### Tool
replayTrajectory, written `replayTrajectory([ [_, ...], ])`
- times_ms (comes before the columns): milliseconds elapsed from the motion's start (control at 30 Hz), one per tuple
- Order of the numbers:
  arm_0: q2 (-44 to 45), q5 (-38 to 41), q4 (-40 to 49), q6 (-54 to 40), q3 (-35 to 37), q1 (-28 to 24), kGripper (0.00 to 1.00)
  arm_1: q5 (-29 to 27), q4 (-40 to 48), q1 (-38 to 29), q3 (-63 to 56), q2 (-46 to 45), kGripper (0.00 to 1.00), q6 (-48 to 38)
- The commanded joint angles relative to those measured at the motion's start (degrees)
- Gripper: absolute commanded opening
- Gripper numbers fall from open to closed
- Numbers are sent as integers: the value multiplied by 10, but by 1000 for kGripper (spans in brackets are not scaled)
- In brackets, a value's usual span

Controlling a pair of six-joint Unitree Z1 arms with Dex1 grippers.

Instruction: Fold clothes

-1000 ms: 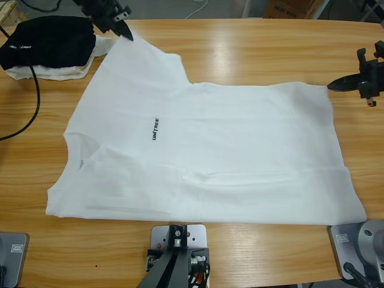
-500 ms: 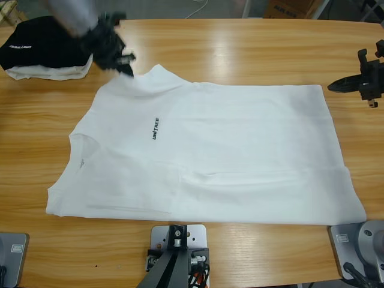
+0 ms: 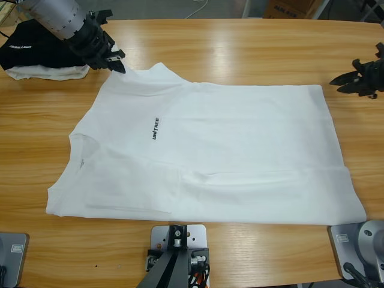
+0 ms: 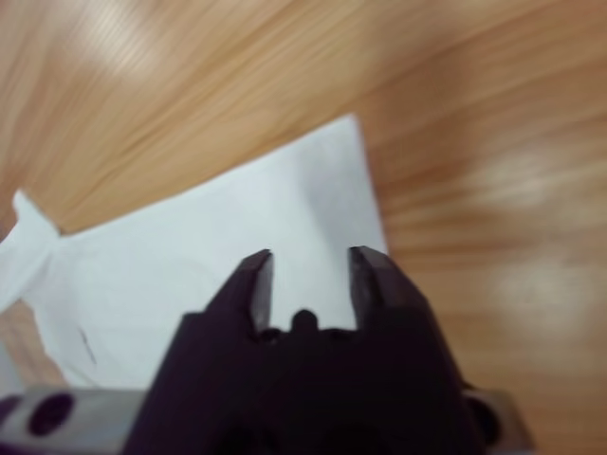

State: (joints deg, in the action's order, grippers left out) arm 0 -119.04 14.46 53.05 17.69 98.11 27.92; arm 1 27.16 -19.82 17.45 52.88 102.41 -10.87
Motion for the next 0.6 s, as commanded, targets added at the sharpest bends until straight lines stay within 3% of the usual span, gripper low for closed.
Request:
replayTrajectory([
  [33,-7,5,-17,7,-19,0,0,17,48,-7,-10,108,866,-6],
  [133,-11,7,-20,7,-20,3,0,48,65,-6,-7,132,822,-4],
  [400,-12,9,-26,7,-25,1,0,64,92,-4,-8,159,722,0],
  [533,-12,9,-30,9,-29,2,0,81,102,-4,-8,175,503,5],
  [600,-12,9,-33,9,-34,2,0,83,106,-3,-7,181,477,6],
])
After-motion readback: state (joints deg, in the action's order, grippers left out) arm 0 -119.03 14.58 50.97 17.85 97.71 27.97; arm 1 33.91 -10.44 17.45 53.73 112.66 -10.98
